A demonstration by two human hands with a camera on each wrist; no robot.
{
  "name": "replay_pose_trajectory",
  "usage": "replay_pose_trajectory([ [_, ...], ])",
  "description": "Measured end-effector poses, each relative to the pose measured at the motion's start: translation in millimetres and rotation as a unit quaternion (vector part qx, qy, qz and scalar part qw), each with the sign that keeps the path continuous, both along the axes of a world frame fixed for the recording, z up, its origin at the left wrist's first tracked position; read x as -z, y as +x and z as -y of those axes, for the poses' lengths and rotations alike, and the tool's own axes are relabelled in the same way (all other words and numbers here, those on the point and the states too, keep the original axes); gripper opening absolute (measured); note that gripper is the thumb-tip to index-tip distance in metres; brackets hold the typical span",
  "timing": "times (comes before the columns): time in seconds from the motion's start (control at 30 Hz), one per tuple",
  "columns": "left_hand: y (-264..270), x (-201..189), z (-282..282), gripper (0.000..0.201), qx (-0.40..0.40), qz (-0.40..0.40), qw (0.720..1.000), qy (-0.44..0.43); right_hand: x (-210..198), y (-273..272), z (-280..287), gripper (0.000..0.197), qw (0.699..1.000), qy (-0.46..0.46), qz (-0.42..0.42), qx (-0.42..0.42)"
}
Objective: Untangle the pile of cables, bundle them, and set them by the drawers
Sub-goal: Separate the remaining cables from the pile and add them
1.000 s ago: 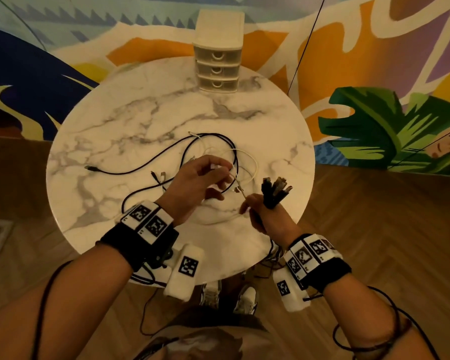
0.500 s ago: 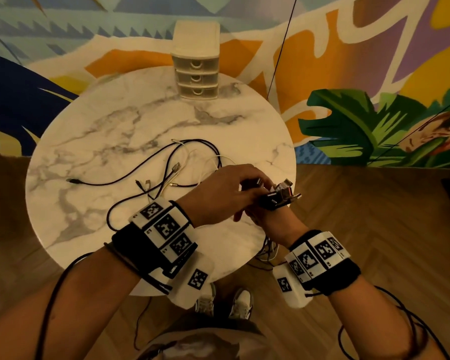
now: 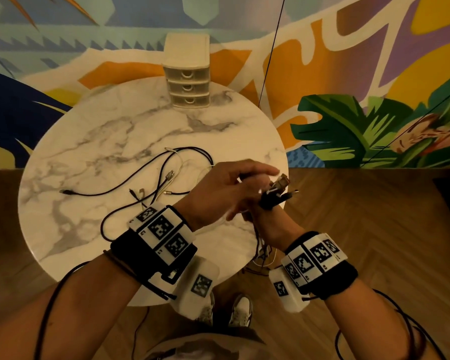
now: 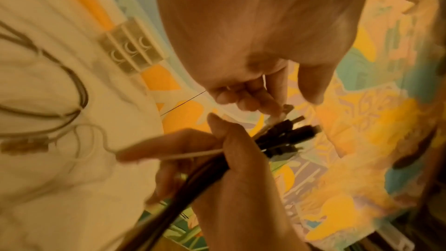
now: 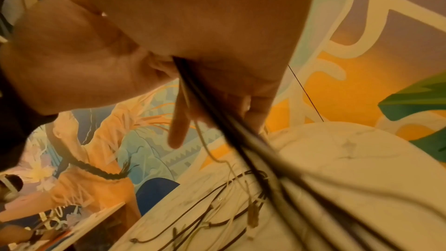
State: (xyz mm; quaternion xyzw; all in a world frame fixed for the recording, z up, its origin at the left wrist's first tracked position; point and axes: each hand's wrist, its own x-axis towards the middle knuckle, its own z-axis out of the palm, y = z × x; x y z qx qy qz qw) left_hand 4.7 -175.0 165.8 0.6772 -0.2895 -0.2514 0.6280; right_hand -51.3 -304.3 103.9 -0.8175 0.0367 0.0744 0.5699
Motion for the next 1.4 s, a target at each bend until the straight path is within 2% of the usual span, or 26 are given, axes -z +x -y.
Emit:
replay_pose_trajectory([
  [0.07,7.6,10.8,-0.6,0.027,-0.079,-0.025,0.996,-0.031,3.6,3.4,3.2,0.039,0.998,-0.037,0.033,0.037],
  [0.13,11.9,30.8,-1.7,0.037,-0.085,-0.057,0.995,0.008,1.9,4.7,5.3,0.034,0.99,-0.003,0.065,0.126],
  [0.2,5.8,57.3,0.0,0.034,0.004,-0.069,0.991,0.113,-4.8,4.9,8.3,0.033,0.975,0.053,0.095,0.192],
  [0.27,-8.7,88.2,-0.5,0.022,0.095,-0.024,0.97,0.221,-11.6,2.7,7.9,0.036,0.965,0.155,0.066,0.2],
  [0.3,-14.5,103.8,-1.6,0.015,0.109,0.003,0.962,0.249,-13.5,1.8,8.4,0.038,0.954,0.231,0.04,0.188],
  [0.37,-17.4,131.8,-12.9,0.011,0.073,0.025,0.954,0.289,-13.2,0.1,12.8,0.042,0.924,0.346,-0.008,0.162],
  [0.47,4.8,159.4,-45.0,0.011,-0.007,-0.025,0.95,0.312,-7.7,-2.7,31.8,0.048,0.919,0.351,-0.026,0.18],
  [0.53,29.6,167.3,-72.1,0.016,-0.058,-0.014,0.925,0.376,-7.5,-5.8,45.7,0.05,0.918,0.335,-0.01,0.213],
  [0.6,53.0,159.0,-92.5,0.025,-0.113,0.023,0.904,0.411,-9.7,-7.8,55.2,0.048,0.917,0.31,0.011,0.251],
  [0.67,69.0,133.5,-94.6,0.036,-0.178,0.083,0.894,0.403,-12.7,-9.6,56.5,0.048,0.927,0.25,0.023,0.28],
  [0.77,73.5,80.8,-61.8,0.042,-0.251,0.191,0.875,0.367,-19.0,-8.2,41.9,0.057,0.958,0.142,0.02,0.249],
  [0.8,66.2,61.7,-45.1,0.041,-0.248,0.239,0.862,0.373,-21.4,-6.6,33.0,0.058,0.969,0.118,0.0,0.215],
  [0.87,39.8,30.9,-10.8,0.036,-0.183,0.338,0.822,0.42,-23.3,-1.8,17.7,0.058,0.983,0.088,-0.037,0.157],
  [0.93,4.1,17.6,15.5,0.028,-0.093,0.424,0.781,0.449,-23.0,4.8,10.5,0.05,0.982,0.081,-0.044,0.162],
  [1.0,-19.4,23.1,25.3,0.023,-0.041,0.456,0.777,0.432,-20.9,10.1,10.7,0.04,0.977,0.115,-0.037,0.175],
  [1.1,-20.0,42.1,22.1,0.027,-0.063,0.383,0.826,0.408,-16.0,10.6,18.1,0.037,0.985,0.061,-0.027,0.159],
  [1.17,-16.6,60.0,14.6,0.03,-0.068,0.31,0.852,0.416,-14.7,8.4,23.3,0.04,0.982,0.071,-0.022,0.173],
  [1.23,-6.2,91.4,-8.5,0.028,-0.047,0.203,0.882,0.422,-13.9,7.1,30.5,0.044,0.974,0.103,-0.008,0.203],
  [1.3,14.1,123.7,-48.5,0.024,-0.055,0.141,0.879,0.452,-14.7,4.9,39.9,0.046,0.965,0.12,0.008,0.234],
  [1.4,51.7,135.7,-97.1,0.026,-0.146,0.114,0.838,0.513,-15.0,0.0,51.1,0.047,0.955,0.134,0.036,0.264],
])
